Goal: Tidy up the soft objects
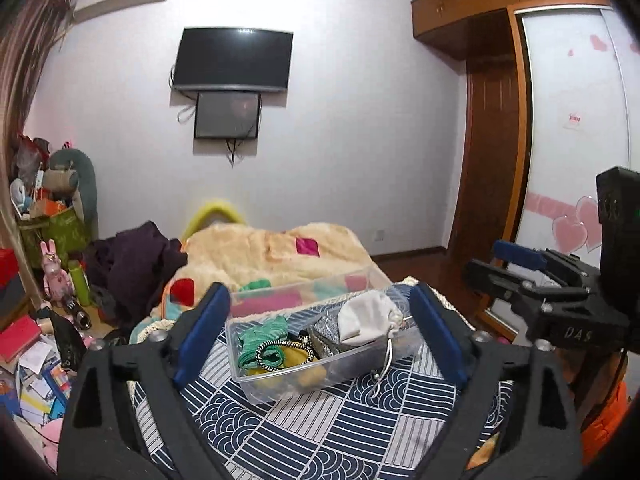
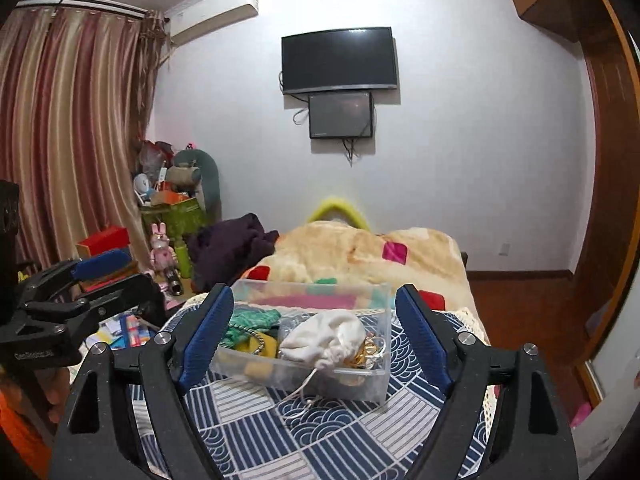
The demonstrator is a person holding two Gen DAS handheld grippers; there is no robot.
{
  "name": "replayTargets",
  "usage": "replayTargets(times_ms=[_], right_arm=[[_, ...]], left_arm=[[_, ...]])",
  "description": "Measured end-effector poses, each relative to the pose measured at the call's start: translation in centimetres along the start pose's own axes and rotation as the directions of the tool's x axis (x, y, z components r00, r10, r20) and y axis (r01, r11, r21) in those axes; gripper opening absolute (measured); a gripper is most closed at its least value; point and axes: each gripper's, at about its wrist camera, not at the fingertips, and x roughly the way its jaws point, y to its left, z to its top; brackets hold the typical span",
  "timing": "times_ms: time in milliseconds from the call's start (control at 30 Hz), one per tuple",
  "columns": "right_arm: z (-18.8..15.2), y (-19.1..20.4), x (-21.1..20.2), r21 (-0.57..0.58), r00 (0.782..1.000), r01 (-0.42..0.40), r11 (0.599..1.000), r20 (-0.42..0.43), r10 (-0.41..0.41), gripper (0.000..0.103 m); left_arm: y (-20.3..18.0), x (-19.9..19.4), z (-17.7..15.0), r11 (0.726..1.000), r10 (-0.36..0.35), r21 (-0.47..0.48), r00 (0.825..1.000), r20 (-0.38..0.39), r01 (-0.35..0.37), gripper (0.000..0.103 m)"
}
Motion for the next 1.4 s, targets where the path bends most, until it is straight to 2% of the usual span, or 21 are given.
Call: replayTargets(times_ms=[233,1400], right_arm=[[-1.2,1.0,-1.3,0.023,1.000,0.000,1.000,0.022,0.000,0.095],[-2.3,1.5,-2.8,0.036,0.999,0.015,0.999,0.032,-0.017,0.097]], left_arm=[[-0.3,-1.9,-0.5,1.000,0.023,-0.004,0.999,0.031,-0.023,0.102],[-1.1,-1.7,-2.1,1.000,0.022,-0.004,1.000,0.013,-0.022,0.103]])
